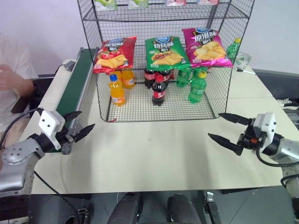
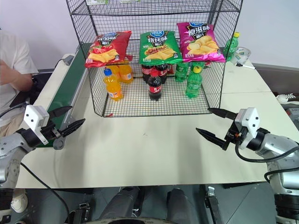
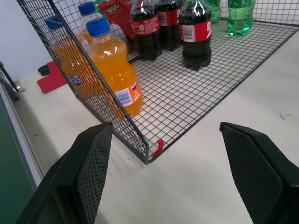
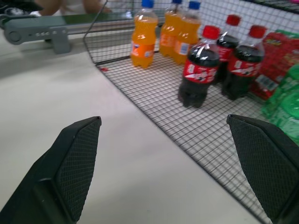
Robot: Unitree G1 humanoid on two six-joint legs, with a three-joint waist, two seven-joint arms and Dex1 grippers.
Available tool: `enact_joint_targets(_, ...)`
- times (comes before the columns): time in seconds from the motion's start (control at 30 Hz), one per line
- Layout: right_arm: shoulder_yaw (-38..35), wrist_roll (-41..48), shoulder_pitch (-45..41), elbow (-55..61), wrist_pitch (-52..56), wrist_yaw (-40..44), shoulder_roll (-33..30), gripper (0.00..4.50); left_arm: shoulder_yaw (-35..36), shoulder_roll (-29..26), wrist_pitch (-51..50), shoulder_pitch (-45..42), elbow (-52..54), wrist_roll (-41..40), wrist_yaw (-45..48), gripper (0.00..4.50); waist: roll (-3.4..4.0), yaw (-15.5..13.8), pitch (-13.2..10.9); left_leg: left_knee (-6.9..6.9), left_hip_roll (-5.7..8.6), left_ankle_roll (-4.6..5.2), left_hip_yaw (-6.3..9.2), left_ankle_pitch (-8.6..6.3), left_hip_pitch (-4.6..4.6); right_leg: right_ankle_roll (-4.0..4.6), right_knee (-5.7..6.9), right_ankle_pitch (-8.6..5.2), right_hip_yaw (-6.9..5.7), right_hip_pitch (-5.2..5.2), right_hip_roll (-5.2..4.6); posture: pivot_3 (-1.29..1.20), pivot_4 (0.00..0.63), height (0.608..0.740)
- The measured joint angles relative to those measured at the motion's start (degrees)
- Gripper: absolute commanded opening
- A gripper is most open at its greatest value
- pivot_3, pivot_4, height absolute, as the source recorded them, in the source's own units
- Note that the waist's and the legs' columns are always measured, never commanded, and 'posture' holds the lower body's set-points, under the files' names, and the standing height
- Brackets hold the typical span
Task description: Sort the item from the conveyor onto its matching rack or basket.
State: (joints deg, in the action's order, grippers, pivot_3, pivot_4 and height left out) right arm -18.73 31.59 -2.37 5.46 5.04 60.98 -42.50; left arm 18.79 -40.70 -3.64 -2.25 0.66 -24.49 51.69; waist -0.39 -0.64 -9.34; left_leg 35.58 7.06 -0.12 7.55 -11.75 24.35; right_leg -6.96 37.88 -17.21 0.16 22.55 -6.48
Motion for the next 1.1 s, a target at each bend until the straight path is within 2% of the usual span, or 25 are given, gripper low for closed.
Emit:
enact_joint_targets(0.5, -0.2, -0.1, -1.7, -0.9, -0.5, -3.3, 2.0, 4.50, 0.0, 0.3, 0.2, -0.6, 0.3, 0.1, -1.2, 3.80, 0.04, 0.0, 0.0, -0.07, 0.00, 0.00, 0.00, 0.00, 0.01, 0.00, -0.06, 0.00, 0.00, 0.02, 0.00, 0.00, 0.150, 0.740)
enact_joint_targets(1.1, 0.2, -1.1, -2.4, -0.9, -0.4, -2.6, 1.8, 4.50, 0.0, 1.5, 0.4, -2.6, 0.4, 0.3, -2.1, 3.80, 0.05, 0.0, 0.0, -0.08, 0.00, 0.00, 0.00, 0.00, 0.01, -0.01, -0.07, 0.00, 0.00, 0.02, 0.00, 0.00, 0.150, 0.740)
